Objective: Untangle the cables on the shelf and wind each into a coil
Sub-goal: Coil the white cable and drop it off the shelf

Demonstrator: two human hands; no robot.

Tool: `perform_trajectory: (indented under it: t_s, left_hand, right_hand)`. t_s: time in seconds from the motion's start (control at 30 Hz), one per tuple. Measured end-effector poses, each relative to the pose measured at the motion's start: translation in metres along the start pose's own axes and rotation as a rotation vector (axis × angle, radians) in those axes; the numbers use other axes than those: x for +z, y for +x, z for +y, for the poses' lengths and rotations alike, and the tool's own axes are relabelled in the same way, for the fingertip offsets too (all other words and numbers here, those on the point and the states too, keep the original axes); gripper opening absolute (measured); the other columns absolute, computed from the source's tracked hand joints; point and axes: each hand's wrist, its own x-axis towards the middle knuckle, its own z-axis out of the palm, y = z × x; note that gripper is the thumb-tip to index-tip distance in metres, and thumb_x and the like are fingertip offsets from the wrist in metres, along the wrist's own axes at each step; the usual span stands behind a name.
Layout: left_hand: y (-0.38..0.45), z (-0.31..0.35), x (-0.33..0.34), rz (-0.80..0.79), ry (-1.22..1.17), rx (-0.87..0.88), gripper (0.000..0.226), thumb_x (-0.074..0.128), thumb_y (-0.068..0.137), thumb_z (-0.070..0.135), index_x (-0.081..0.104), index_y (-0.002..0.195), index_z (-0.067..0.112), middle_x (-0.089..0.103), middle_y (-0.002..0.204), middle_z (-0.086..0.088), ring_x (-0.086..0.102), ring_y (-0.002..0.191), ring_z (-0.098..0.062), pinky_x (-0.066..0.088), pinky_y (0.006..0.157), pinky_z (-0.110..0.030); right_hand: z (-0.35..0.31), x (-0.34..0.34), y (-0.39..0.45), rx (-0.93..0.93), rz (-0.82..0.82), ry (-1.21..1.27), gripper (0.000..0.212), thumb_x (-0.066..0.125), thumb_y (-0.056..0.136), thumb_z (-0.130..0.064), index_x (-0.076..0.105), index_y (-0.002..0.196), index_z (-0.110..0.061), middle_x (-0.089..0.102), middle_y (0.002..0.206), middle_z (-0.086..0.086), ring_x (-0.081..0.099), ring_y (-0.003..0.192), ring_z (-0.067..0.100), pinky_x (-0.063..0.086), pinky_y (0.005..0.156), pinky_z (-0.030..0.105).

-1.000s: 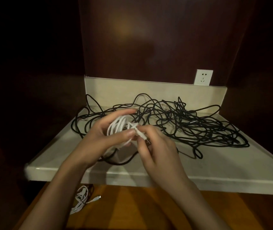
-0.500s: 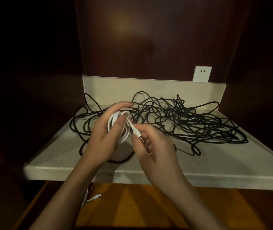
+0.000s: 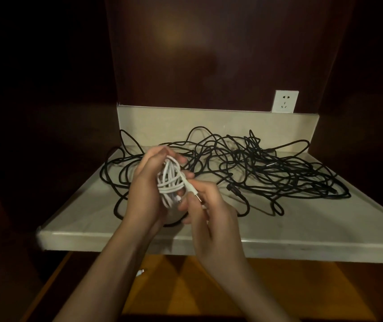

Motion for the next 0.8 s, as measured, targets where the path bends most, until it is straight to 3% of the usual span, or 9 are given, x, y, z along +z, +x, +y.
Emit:
perform_trajectory:
  t_s: [0.07, 0.17, 0.27, 0.4, 0.47, 0.53, 0.67, 0.8]
  left_hand:
    - [0.0, 0.001, 0.003, -0.002, 0.006, 0.017, 0.019, 0.045, 0.102, 0.026, 0.062, 0.1, 0.019, 0.067, 0.098, -0.006, 0.064, 0.072, -0.02, 0.052, 0.062, -0.032]
    - [0.0, 0.001, 0.005, 0.037, -0.002, -0.007, 0.033, 0.051, 0.096, 0.046, 0.056, 0.085, 0.014, 0.066, 0.087, -0.006, 0.062, 0.072, -0.019, 0.05, 0.075, -0.039]
    - [0.0, 0.002, 0.005, 0.034, -0.004, -0.036, 0.038, 0.058, 0.091, 0.052, 0.055, 0.083, 0.014, 0.063, 0.085, -0.006, 0.062, 0.076, -0.02, 0.051, 0.08, -0.042]
    - [-0.012, 0.001, 0.002, -0.175, 0.142, 0.043, 0.033, 0.076, 0.076, 0.038, 0.057, 0.098, 0.021, 0.064, 0.093, -0.004, 0.065, 0.083, -0.021, 0.057, 0.071, -0.036]
    - [-0.018, -0.001, 0.002, -0.213, 0.364, 0.171, 0.051, 0.082, 0.071, 0.028, 0.053, 0.112, 0.025, 0.063, 0.1, -0.004, 0.066, 0.088, -0.019, 0.059, 0.073, -0.033]
    - [-0.017, -0.002, 0.001, -0.2, 0.456, 0.303, 0.057, 0.083, 0.074, 0.021, 0.05, 0.119, 0.027, 0.06, 0.101, -0.004, 0.064, 0.086, -0.015, 0.058, 0.07, -0.029]
    - [-0.007, -0.002, -0.002, -0.129, 0.535, 0.56, 0.028, 0.07, 0.083, 0.022, 0.052, 0.104, 0.02, 0.058, 0.091, -0.006, 0.06, 0.074, -0.016, 0.053, 0.062, -0.026]
    - [-0.002, 0.004, -0.008, -0.1, 0.603, 0.615, 0.02, 0.069, 0.082, 0.018, 0.057, 0.097, 0.013, 0.063, 0.088, -0.004, 0.063, 0.069, -0.018, 0.052, 0.056, -0.025]
  right_hand:
    - [-0.001, -0.001, 0.003, -0.029, -0.001, -0.044, 0.019, 0.04, 0.105, -0.026, 0.051, 0.12, -0.03, 0.065, 0.091, -0.011, 0.065, 0.084, 0.011, 0.054, 0.067, 0.033]
    - [-0.004, -0.005, 0.013, -0.036, -0.08, -0.085, 0.023, 0.043, 0.105, -0.029, 0.039, 0.125, -0.038, 0.066, 0.093, -0.01, 0.064, 0.078, 0.008, 0.051, 0.063, 0.03]
    - [-0.004, -0.008, 0.021, -0.036, -0.078, -0.093, 0.018, 0.047, 0.104, -0.028, 0.041, 0.118, -0.038, 0.067, 0.091, -0.011, 0.063, 0.076, 0.006, 0.047, 0.06, 0.024]
    - [-0.006, -0.008, 0.019, -0.02, 0.076, -0.006, 0.013, 0.048, 0.103, -0.018, 0.047, 0.098, -0.031, 0.065, 0.08, -0.013, 0.06, 0.062, 0.003, 0.041, 0.048, 0.018]
    - [-0.005, -0.012, 0.02, -0.028, 0.149, 0.057, 0.007, 0.049, 0.101, -0.017, 0.05, 0.1, -0.025, 0.065, 0.09, -0.014, 0.064, 0.07, 0.003, 0.051, 0.052, 0.026]
    - [-0.004, -0.014, 0.021, 0.002, 0.14, 0.129, 0.005, 0.05, 0.098, -0.019, 0.052, 0.102, -0.021, 0.066, 0.089, -0.013, 0.064, 0.072, 0.004, 0.051, 0.054, 0.025]
    - [-0.008, -0.015, 0.018, -0.003, 0.03, 0.269, 0.005, 0.049, 0.1, -0.014, 0.053, 0.101, -0.018, 0.061, 0.07, -0.007, 0.057, 0.062, 0.008, 0.047, 0.055, 0.025]
    - [-0.011, -0.02, 0.013, -0.056, 0.03, 0.239, 0.007, 0.05, 0.1, -0.018, 0.056, 0.103, -0.016, 0.057, 0.067, -0.005, 0.056, 0.06, 0.012, 0.048, 0.054, 0.035]
